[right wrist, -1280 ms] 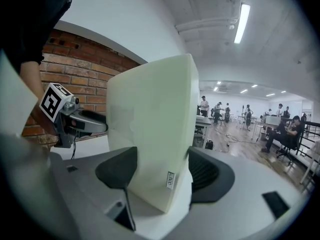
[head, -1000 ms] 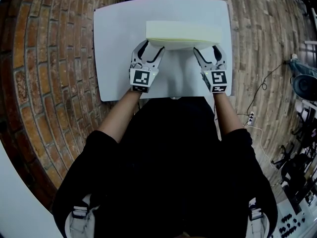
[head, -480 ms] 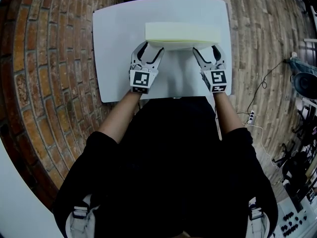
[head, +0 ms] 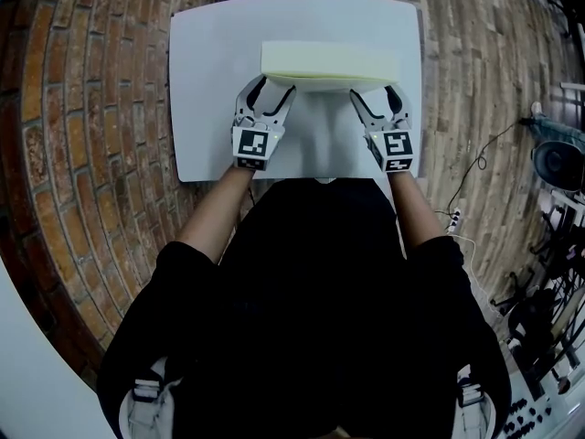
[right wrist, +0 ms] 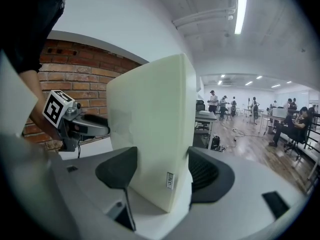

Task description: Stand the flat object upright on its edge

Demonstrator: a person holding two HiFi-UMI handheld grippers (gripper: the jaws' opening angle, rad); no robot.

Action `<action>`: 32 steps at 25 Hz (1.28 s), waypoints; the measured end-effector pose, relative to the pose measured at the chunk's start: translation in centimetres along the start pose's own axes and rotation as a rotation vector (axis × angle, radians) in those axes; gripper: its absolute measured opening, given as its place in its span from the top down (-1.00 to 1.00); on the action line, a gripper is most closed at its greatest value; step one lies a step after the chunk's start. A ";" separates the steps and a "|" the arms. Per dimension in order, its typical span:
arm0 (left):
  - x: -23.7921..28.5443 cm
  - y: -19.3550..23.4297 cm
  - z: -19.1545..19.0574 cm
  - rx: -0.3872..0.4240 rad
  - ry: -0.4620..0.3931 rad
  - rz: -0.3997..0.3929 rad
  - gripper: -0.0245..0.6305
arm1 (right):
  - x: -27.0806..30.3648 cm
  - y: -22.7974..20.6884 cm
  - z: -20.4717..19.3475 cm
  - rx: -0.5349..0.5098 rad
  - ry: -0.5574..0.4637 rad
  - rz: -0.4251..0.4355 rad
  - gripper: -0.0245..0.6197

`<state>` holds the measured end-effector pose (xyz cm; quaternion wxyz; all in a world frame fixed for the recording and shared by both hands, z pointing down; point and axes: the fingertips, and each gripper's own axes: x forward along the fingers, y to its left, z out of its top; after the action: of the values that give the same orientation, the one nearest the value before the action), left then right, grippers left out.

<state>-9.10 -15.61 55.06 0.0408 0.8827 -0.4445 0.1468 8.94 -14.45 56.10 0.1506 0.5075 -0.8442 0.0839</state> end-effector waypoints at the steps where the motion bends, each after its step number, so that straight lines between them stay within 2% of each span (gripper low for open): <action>1: 0.0 0.0 0.0 0.002 0.004 0.003 0.14 | 0.0 0.0 0.0 -0.001 0.000 0.004 -0.08; 23: -0.7 -0.2 -0.5 -0.020 0.073 0.058 0.14 | 0.1 -0.1 0.1 -0.013 0.006 0.100 -0.09; 27: -1.1 0.0 -1.2 0.004 0.088 0.071 0.14 | -0.2 0.0 0.0 -0.015 0.010 0.122 -0.10; 32: -1.8 0.0 -1.2 -0.044 0.072 0.085 0.14 | -0.6 0.2 0.0 -0.018 0.015 0.144 -0.12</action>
<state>-10.42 -14.00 55.67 0.0697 0.8562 -0.4828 0.1702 9.00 -13.83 55.93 0.1550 0.4435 -0.8781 0.0908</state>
